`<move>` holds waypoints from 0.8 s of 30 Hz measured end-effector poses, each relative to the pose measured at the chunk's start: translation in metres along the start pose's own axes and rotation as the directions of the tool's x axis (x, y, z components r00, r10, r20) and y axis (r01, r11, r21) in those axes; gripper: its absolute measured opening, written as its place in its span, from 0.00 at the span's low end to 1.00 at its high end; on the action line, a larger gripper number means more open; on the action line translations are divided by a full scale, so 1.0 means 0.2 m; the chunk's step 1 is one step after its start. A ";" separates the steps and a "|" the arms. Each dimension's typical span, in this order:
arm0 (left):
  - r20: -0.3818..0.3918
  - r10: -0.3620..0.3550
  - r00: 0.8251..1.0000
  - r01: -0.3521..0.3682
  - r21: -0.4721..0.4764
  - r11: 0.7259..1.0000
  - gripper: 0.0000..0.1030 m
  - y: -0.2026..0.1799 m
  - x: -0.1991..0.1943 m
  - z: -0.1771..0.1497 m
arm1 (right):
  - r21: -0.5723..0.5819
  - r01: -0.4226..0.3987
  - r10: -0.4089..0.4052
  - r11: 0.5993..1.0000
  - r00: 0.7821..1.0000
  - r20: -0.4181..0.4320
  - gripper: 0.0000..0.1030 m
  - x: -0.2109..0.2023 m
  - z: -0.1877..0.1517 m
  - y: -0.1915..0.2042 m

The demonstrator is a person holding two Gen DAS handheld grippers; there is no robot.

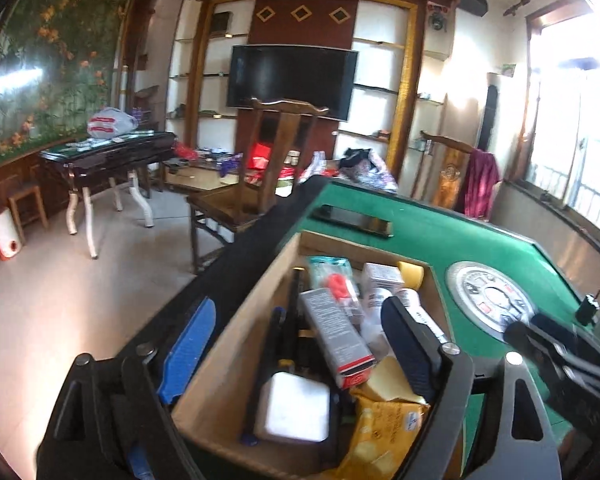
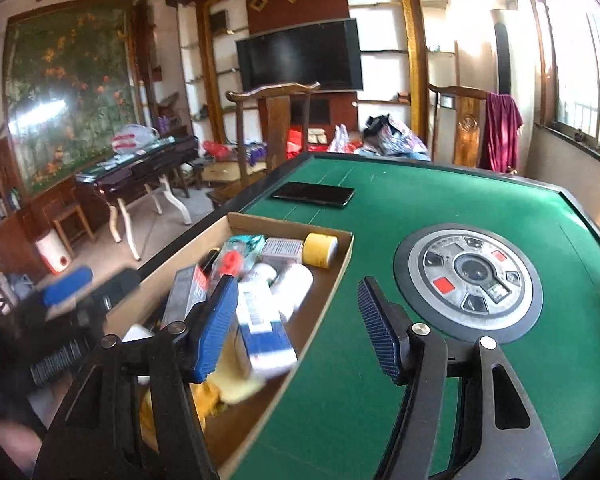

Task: Organize objects

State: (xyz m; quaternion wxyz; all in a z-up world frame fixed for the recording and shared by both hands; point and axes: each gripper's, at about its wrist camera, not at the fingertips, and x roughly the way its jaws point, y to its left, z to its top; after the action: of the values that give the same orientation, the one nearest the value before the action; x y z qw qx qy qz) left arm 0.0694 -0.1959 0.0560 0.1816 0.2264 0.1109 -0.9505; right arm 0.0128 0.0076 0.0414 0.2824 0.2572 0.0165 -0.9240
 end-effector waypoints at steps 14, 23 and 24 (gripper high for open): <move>0.029 0.079 0.996 -0.081 0.089 0.993 0.86 -0.07 -0.29 -0.05 | -0.101 -0.022 0.033 0.995 0.994 0.100 0.64 -0.32 -0.20 0.01; 0.082 0.070 0.994 -0.087 0.234 0.968 0.86 -0.14 -0.35 -0.10 | -0.207 0.020 0.003 0.978 0.994 0.108 0.67 -0.41 -0.30 0.11; 0.098 0.075 0.992 -0.099 0.261 0.960 0.86 -0.15 -0.36 -0.11 | -0.210 0.020 0.001 0.978 0.995 0.099 0.67 -0.41 -0.31 0.11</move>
State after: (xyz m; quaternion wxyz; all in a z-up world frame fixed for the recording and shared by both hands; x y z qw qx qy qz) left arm 0.1248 -0.1409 0.0751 0.1960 0.2115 -0.0356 -0.9569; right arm 0.1123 0.0421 0.0301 0.3039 0.1800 0.1015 -0.9300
